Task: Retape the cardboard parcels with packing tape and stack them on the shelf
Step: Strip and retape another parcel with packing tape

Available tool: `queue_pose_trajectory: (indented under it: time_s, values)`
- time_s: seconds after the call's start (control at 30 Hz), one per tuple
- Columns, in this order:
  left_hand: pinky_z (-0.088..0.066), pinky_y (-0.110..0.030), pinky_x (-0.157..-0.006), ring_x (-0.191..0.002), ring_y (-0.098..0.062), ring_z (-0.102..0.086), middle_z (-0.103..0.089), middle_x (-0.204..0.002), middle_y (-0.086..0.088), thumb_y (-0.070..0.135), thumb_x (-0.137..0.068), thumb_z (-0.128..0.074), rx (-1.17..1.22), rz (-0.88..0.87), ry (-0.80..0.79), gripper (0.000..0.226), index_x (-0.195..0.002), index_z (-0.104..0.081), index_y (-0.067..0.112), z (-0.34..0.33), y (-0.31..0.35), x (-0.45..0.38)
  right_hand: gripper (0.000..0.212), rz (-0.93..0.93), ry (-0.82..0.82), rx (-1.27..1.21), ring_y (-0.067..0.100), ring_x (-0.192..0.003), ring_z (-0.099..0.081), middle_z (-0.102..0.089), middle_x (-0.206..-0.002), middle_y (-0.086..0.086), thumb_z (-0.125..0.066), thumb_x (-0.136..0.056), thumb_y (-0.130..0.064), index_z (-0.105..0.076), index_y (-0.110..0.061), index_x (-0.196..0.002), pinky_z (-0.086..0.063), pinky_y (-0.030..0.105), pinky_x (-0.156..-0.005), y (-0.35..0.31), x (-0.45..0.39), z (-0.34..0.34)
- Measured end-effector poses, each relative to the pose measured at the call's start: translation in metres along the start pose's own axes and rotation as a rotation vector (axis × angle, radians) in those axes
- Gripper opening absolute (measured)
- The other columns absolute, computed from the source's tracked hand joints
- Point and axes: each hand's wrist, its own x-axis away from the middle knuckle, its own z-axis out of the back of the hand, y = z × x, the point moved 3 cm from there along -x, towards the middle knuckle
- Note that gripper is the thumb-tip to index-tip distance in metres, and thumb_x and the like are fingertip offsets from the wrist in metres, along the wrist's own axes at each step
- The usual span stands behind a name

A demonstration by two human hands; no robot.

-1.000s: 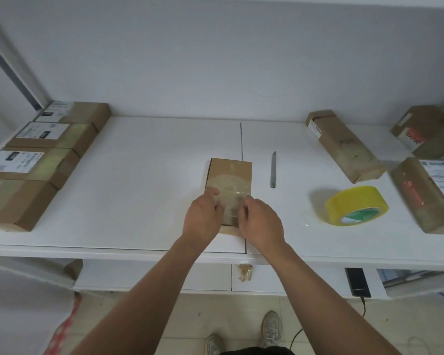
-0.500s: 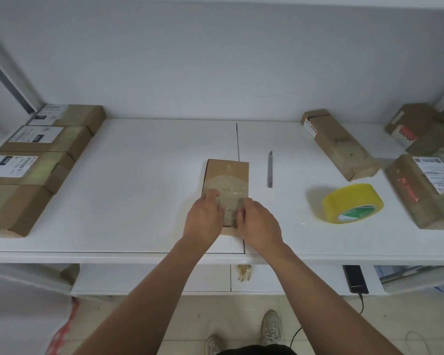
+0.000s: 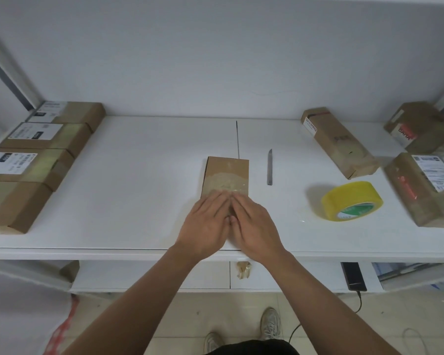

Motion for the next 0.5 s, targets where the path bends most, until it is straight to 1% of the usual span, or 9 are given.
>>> queue_pose_trajectory:
  time_s: [0.03,0.07,0.13,0.23,0.27,0.3,0.33,0.43,0.5]
  values:
    - [-0.028,-0.033,-0.116,-0.136,-0.023,-0.048,-0.054,-0.145,-0.008,0.028,-0.102,-0.037,-0.027,-0.019,-0.044,0.046,-0.137,-0.058,0.006,-0.002,-0.001,0.003,0.050,-0.004,-0.027,0.045,0.024,-0.132,-0.051,-0.049,-0.147,0.009,-0.028,-0.105,-0.031,-0.052,-0.003,-0.139,-0.045,0.043,-0.105,0.002,0.004,-0.004]
    - [-0.024,-0.033,-0.118,-0.138,-0.023,-0.047,-0.053,-0.146,-0.009,0.034,-0.106,-0.029,-0.050,-0.025,-0.085,0.051,-0.139,-0.056,0.006,-0.003,-0.003,0.005,0.053,-0.020,-0.053,0.093,0.024,-0.136,-0.048,-0.048,-0.149,0.009,-0.024,-0.107,-0.034,-0.052,-0.004,-0.140,-0.043,0.044,-0.109,0.003,0.007,-0.007]
    - [-0.022,-0.034,-0.118,-0.139,-0.022,-0.046,-0.053,-0.146,-0.009,0.042,-0.108,-0.014,-0.073,-0.020,-0.156,0.062,-0.141,-0.053,0.007,-0.007,-0.007,0.009,0.062,-0.053,-0.107,0.134,0.020,-0.144,-0.038,-0.043,-0.154,0.007,-0.015,-0.107,-0.042,-0.049,-0.006,-0.144,-0.035,0.042,-0.114,0.005,0.012,-0.010]
    - [-0.023,-0.035,-0.118,-0.140,-0.021,-0.045,-0.051,-0.148,-0.007,0.045,-0.108,-0.014,-0.089,-0.028,-0.164,0.063,-0.143,-0.052,0.009,-0.011,-0.014,0.012,0.070,-0.050,-0.168,0.101,0.010,-0.151,-0.015,-0.024,-0.163,-0.001,-0.006,-0.104,-0.053,-0.033,-0.013,-0.154,-0.013,0.034,-0.120,0.011,0.014,-0.009]
    - [-0.023,-0.034,-0.119,-0.140,-0.021,-0.044,-0.051,-0.148,-0.006,0.045,-0.108,-0.016,-0.089,-0.036,-0.149,0.061,-0.143,-0.053,0.010,-0.012,-0.016,0.012,0.071,-0.040,-0.193,0.079,0.007,-0.152,-0.008,-0.018,-0.164,-0.004,-0.004,-0.102,-0.055,-0.028,-0.015,-0.156,-0.008,0.031,-0.120,0.013,0.014,-0.009]
    - [-0.024,-0.035,-0.119,-0.139,-0.021,-0.046,-0.052,-0.147,-0.006,0.045,-0.108,-0.019,-0.085,-0.049,-0.129,0.059,-0.142,-0.055,0.011,-0.012,-0.018,0.012,0.072,-0.026,-0.210,0.066,0.006,-0.151,-0.005,-0.015,-0.165,-0.005,-0.003,-0.101,-0.057,-0.026,-0.016,-0.156,-0.006,0.030,-0.120,0.015,0.013,-0.008]
    - [-0.026,-0.035,-0.118,-0.138,-0.022,-0.048,-0.054,-0.145,-0.006,0.044,-0.108,-0.022,-0.081,-0.073,-0.097,0.057,-0.139,-0.057,0.012,-0.013,-0.021,0.013,0.071,-0.011,-0.205,0.068,0.007,-0.151,-0.008,-0.016,-0.164,-0.004,-0.003,-0.102,-0.056,-0.027,-0.016,-0.156,-0.008,0.031,-0.119,0.017,0.013,-0.007]
    - [-0.032,-0.037,-0.115,-0.134,-0.025,-0.052,-0.058,-0.141,-0.005,0.039,-0.106,-0.035,-0.065,-0.162,-0.005,0.046,-0.134,-0.063,0.014,-0.014,-0.028,0.016,0.064,0.013,-0.162,0.093,0.017,-0.148,-0.027,-0.032,-0.160,0.002,-0.011,-0.107,-0.050,-0.040,-0.014,-0.150,-0.020,0.037,-0.116,0.020,0.014,-0.008]
    - [-0.037,-0.038,-0.113,-0.132,-0.025,-0.054,-0.059,-0.140,-0.005,0.038,-0.104,-0.040,-0.069,-0.186,0.017,0.043,-0.133,-0.064,0.017,-0.014,-0.031,0.017,0.060,0.019,-0.155,0.104,0.019,-0.147,-0.031,-0.036,-0.158,0.002,-0.014,-0.108,-0.048,-0.044,-0.015,-0.148,-0.023,0.038,-0.115,0.022,0.013,-0.010]
